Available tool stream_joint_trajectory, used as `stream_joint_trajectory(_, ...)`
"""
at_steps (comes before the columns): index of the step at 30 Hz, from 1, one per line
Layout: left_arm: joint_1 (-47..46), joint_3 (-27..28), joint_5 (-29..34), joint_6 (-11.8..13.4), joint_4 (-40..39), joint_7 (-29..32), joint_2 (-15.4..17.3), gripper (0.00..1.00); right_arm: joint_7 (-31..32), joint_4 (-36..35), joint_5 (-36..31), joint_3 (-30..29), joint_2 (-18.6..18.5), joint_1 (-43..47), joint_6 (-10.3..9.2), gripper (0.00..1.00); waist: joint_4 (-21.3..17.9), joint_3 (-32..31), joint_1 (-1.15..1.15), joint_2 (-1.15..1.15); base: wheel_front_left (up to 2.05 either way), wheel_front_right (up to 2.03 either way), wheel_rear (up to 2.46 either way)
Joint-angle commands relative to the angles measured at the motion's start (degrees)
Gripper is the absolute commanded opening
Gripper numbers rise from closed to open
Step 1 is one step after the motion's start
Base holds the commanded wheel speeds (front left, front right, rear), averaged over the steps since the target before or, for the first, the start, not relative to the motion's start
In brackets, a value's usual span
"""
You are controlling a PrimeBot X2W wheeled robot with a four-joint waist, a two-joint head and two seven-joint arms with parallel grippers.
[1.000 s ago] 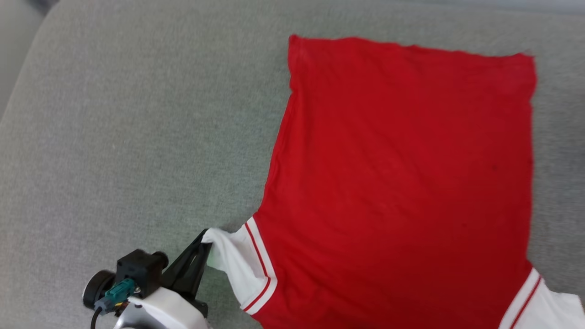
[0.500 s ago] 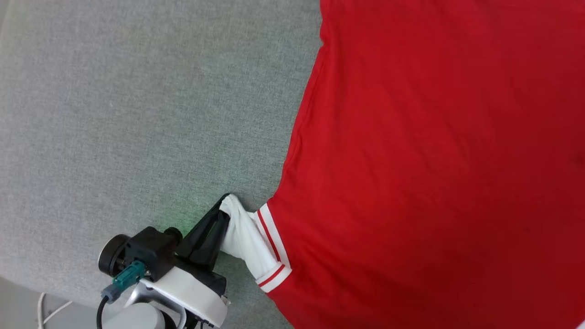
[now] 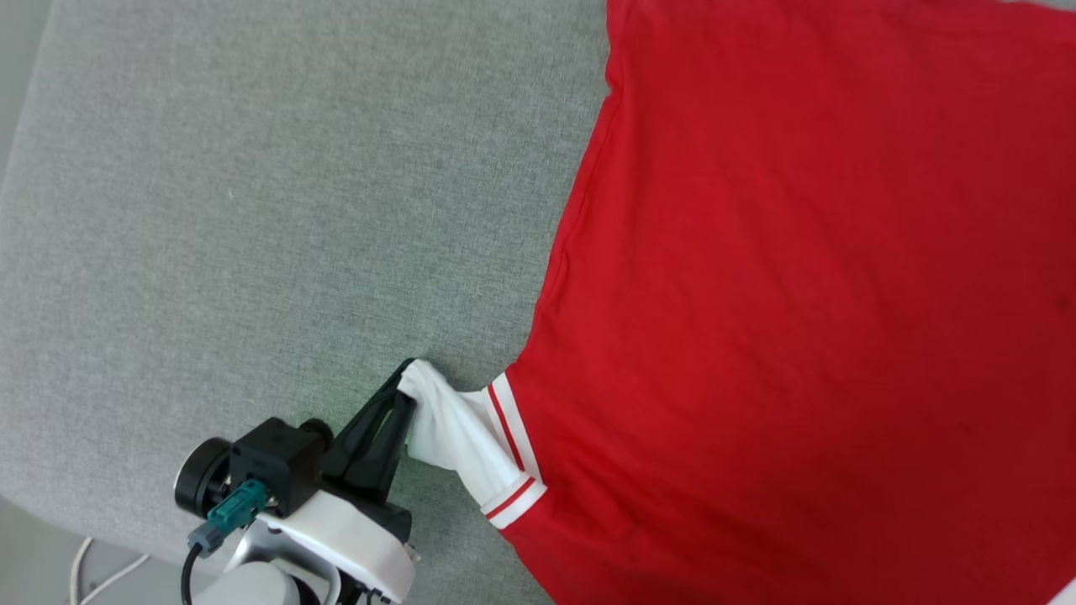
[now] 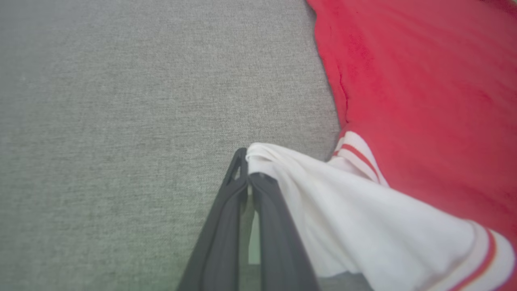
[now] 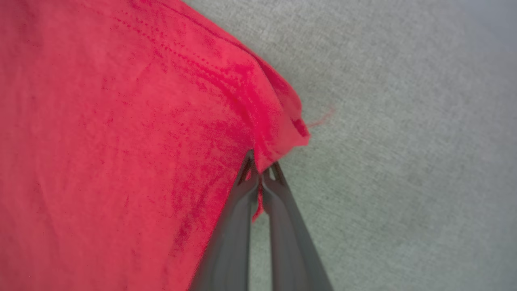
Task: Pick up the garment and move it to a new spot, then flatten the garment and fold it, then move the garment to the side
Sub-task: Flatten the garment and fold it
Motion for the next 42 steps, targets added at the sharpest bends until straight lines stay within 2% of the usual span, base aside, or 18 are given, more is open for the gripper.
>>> stream_joint_trajectory(1, 1.0, 0.6, -0.2, 0.4, 0.0, -0.1, 0.1, 0.0, -0.8, 0.5, 0.6, 0.3, 0.1, 1.1, -0.05, 0.0, -0.8, -2.4, -0.01, 0.0, 0.0, 0.0, 0.0)
stream_joint_trajectory(6, 4.1, 2.0, -1.0, 1.0, 0.1, -0.1, 0.8, 0.0, -4.6, -1.7, 3.6, 3.0, -1.8, 4.1, -0.05, 0.0, -2.6, -8.9, -0.01, 0.0, 0.0, 0.0, 0.0)
stream_joint_trajectory(11, 7.4, 2.3, -2.1, 1.6, 0.5, -0.1, 1.8, 0.0, -7.2, -7.8, 8.1, 6.4, -7.3, 11.2, -0.05, 0.0, -4.9, -14.2, -0.01, 0.0, 0.0, 0.0, 0.0)
stream_joint_trajectory(17, 10.5, 3.1, -3.6, 2.3, 0.8, -0.1, 3.3, 0.0, -11.9, -14.5, 13.6, 7.1, -14.9, 24.2, -0.05, 0.0, -7.4, -19.0, -0.01, 0.0, 0.0, 0.0, 0.0)
stream_joint_trajectory(23, 13.9, 4.3, -4.6, 3.2, 0.2, -0.1, 4.5, 0.0, -17.2, -17.6, 18.4, 6.1, -19.5, 41.5, -0.05, 0.0, -9.5, -22.2, -0.01, 0.0, 0.0, 0.0, 0.0)
stream_joint_trajectory(29, 16.5, 5.9, -4.8, 3.7, -0.6, -0.1, 4.9, 0.0, -20.9, -19.2, 21.3, 6.2, -20.5, 59.1, -0.04, 0.0, -10.9, -23.0, -0.01, 0.0, 0.0, 0.0, 0.0)
stream_joint_trajectory(32, 17.0, 6.4, -4.4, 3.4, -0.9, -0.1, 4.9, 0.0, -22.8, -18.8, 21.9, 5.7, -19.2, 65.3, -0.05, 0.0, -11.1, -22.8, -0.01, 0.0, 0.0, 0.0, 0.0)
stream_joint_trajectory(36, 17.0, 6.7, -4.0, 3.2, -0.5, -0.1, 4.5, 0.0, -25.5, -18.3, 21.6, 3.4, -16.5, 69.5, -0.05, 0.0, -11.3, -22.5, -0.01, 0.0, 0.0, 0.0, 0.0)
stream_joint_trajectory(37, 17.0, 6.7, -4.1, 3.1, -0.4, -0.1, 4.4, 0.0, -26.1, -18.4, 21.3, 2.4, -15.8, 69.4, -0.05, 0.4, -11.4, -22.5, -0.01, 0.0, 0.0, 0.0, 0.0)
stream_joint_trajectory(38, 17.1, 6.7, -4.0, 3.0, -0.3, -0.1, 4.4, 0.0, -26.6, -18.8, 21.0, 1.5, -15.5, 69.3, -0.05, 1.0, -11.5, -22.6, -0.01, 0.0, 0.0, 0.0, 0.0)
stream_joint_trajectory(42, 16.7, 6.5, -3.7, 2.7, -0.1, -0.1, 4.5, 0.0, -28.2, -20.9, 19.8, -3.7, -15.4, 66.7, -0.05, 1.0, -11.3, -22.8, -0.01, 0.0, 0.0, 0.0, 0.0)
